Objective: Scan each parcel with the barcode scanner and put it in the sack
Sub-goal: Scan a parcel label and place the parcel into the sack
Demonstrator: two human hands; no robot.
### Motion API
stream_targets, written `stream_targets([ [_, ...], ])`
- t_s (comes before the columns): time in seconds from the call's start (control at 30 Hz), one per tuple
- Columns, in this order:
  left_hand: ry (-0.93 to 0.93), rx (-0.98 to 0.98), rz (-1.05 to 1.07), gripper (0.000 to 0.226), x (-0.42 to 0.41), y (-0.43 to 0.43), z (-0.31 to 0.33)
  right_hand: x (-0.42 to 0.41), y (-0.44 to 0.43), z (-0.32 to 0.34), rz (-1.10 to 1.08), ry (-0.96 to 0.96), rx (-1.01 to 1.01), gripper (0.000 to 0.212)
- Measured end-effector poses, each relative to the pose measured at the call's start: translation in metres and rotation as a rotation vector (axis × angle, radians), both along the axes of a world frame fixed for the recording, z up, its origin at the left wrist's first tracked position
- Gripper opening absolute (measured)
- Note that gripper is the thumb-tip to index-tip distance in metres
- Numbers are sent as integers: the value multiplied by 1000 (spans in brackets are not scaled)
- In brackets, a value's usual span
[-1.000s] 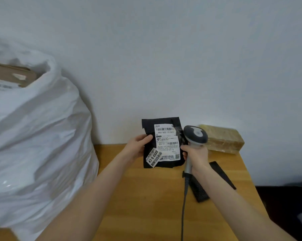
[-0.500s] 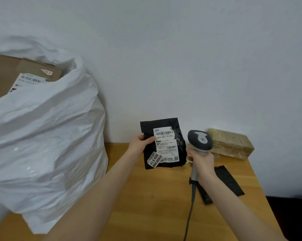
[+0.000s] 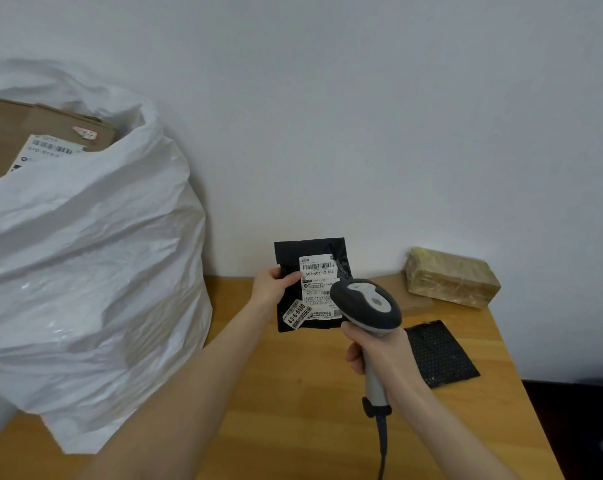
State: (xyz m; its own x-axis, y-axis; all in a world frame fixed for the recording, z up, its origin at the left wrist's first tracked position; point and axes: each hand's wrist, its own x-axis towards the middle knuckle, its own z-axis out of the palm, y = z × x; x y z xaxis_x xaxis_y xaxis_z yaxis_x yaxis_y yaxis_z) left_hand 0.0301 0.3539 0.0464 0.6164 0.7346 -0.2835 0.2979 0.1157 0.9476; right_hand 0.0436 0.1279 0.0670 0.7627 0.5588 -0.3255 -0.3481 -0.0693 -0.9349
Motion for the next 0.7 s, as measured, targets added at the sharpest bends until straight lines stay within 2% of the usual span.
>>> stream_targets([
  [0.17,30,12,4,8,1,-3,-2,-1,0,5,15,-21,-48,13],
  [0.53,50,11,26,24,5,0,-6,1,-3,10,41,-37,-86,15],
  [0.7,54,16,36,15,6,0,-6,1,-3,10,53,-39,-95,18],
])
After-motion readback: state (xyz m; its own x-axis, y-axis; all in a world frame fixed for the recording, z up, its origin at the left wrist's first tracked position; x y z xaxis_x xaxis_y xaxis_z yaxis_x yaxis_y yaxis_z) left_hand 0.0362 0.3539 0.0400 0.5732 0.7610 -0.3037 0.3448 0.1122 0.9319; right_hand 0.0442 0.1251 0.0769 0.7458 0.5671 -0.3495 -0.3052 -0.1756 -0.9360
